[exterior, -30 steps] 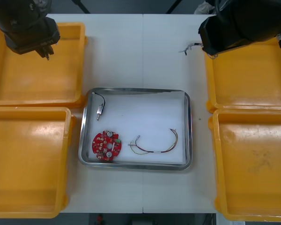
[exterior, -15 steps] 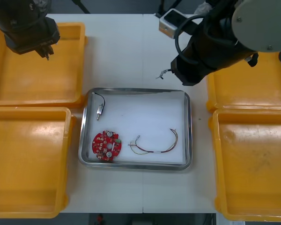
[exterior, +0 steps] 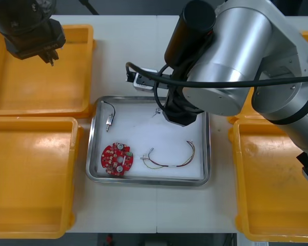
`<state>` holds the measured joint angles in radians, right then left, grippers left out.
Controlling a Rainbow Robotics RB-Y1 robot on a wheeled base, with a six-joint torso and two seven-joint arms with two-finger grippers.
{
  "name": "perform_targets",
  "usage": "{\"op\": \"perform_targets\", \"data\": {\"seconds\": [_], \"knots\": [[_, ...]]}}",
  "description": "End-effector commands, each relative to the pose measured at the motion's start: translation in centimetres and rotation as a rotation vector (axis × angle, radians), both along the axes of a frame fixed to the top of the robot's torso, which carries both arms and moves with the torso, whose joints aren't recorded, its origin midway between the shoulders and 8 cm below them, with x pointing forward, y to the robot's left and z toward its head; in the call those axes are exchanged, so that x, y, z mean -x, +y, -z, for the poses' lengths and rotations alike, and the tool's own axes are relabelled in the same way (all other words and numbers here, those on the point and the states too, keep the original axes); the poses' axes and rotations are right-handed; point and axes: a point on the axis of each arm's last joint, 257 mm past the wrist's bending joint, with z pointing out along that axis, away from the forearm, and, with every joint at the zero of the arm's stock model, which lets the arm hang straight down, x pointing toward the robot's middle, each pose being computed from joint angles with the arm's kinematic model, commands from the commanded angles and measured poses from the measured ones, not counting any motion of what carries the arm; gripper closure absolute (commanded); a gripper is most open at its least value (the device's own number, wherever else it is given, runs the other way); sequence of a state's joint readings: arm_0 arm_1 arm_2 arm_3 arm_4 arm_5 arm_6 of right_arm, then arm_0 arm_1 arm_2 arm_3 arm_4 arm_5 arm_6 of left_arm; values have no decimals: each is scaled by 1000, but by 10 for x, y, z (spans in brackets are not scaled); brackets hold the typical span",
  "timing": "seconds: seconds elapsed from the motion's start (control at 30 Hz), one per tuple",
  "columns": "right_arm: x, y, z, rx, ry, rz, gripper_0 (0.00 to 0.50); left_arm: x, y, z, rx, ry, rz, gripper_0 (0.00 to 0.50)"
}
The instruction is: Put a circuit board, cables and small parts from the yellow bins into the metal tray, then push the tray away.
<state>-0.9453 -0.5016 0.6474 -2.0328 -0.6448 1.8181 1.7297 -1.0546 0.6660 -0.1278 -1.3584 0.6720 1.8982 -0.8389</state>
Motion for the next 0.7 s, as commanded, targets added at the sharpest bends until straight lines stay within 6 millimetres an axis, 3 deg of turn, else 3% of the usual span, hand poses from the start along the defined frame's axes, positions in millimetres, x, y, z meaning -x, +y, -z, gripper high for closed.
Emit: {"op": "perform_targets", "data": {"seconds": [0.03,0.27,0.53,0.7], "knots": [[3,23,18,8,0,-73,500,1,19,-21,-55,-39,64,499],[-3,26,50,52,-15,-102,500,1,20,-21,-58,-40,61,500],[-13,-9,91,137,41,-65,500,1,20,-21,-58,-40,61,500],[-20,-33,103,186,28,-42,500,1,20,-21,-58,-40,61,500]]}}
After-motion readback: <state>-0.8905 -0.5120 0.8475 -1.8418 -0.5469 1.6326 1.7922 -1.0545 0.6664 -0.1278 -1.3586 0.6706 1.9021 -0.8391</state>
